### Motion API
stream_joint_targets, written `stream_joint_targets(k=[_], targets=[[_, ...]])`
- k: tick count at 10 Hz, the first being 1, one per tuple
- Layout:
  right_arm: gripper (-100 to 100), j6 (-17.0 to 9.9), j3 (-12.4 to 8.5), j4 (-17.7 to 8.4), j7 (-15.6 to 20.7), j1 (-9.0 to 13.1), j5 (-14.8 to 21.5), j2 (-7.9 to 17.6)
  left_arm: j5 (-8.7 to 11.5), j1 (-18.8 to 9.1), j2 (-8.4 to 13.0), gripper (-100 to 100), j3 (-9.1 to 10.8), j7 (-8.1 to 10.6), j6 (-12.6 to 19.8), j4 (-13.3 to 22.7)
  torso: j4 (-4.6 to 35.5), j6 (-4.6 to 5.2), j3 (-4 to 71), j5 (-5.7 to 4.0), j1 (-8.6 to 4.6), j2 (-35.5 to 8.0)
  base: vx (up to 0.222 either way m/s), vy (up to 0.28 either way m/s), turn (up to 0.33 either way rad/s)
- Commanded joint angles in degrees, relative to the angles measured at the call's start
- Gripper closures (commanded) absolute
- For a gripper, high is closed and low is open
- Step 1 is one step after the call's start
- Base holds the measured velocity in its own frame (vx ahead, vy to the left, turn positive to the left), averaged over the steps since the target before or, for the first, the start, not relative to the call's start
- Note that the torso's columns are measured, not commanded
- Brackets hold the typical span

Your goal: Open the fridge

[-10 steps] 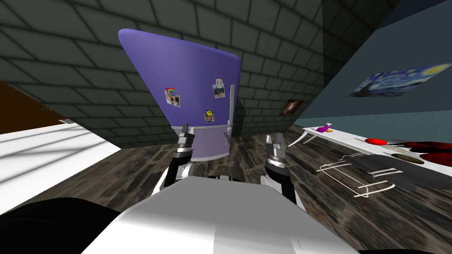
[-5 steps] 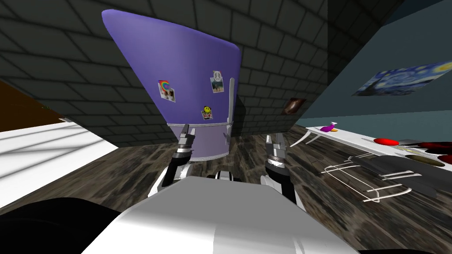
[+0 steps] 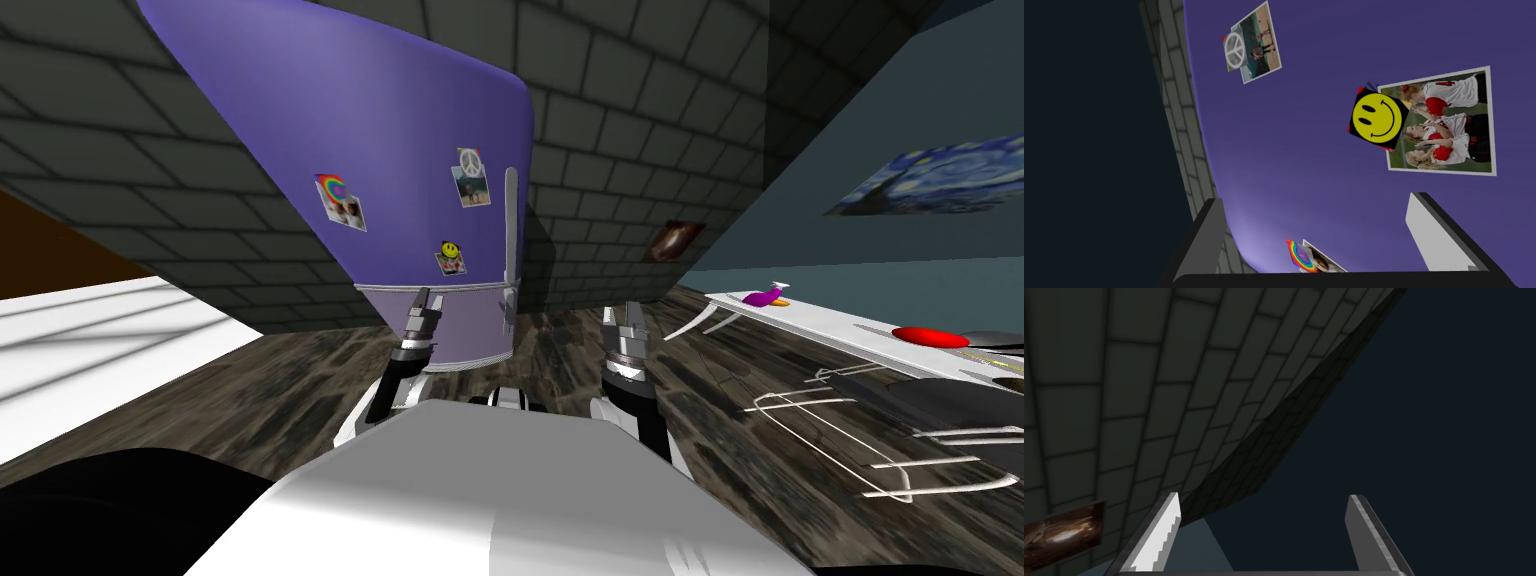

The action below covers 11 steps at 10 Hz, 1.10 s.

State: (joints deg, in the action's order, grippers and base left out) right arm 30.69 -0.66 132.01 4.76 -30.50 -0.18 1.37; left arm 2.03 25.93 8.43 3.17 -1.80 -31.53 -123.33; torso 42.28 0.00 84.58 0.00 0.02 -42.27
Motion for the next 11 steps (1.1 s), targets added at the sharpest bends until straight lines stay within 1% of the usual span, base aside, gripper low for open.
stream_joint_targets(k=[1,5,6,8,9,11], targets=[[0,0.00,0.00,0.00,0.00,0.00,0.00,0.00,1.08,-0.06,0.06,-100,0.69,0.59,-2.38,3.03,0.00,0.00,0.00,0.02,0.04,0.02,0.168,-0.170,0.047],[0,0.00,0.00,0.00,0.00,0.00,0.00,0.00,2.72,-0.13,-1.38,-100,1.54,1.35,-5.90,7.80,-0.01,-0.01,0.03,0.02,0.01,0.06,0.162,-0.181,0.049],[0,0.00,0.00,0.00,0.00,0.00,0.00,0.00,2.94,-0.14,-1.33,-100,1.66,1.46,-6.39,8.45,-0.01,0.00,0.03,-0.03,-0.15,0.04,0.120,-0.182,0.040],[0,0.00,0.00,0.00,0.00,0.01,0.00,0.00,3.85,-0.18,-0.43,-100,2.13,1.88,-8.34,11.08,0.02,0.00,-0.04,0.03,0.09,-0.04,0.167,-0.179,0.055],[0,0.00,0.00,0.00,0.00,0.00,0.00,0.00,4.08,-0.18,-0.19,-100,2.25,1.99,-8.85,11.76,-0.02,0.00,0.06,0.00,-0.06,0.10,0.170,-0.193,0.035],[0,0.00,0.00,0.00,0.00,0.00,0.00,0.00,5.09,-0.23,0.23,-100,2.78,2.46,-11.03,14.71,0.00,-0.01,0.01,0.02,0.05,0.03,0.185,-0.171,0.052]])
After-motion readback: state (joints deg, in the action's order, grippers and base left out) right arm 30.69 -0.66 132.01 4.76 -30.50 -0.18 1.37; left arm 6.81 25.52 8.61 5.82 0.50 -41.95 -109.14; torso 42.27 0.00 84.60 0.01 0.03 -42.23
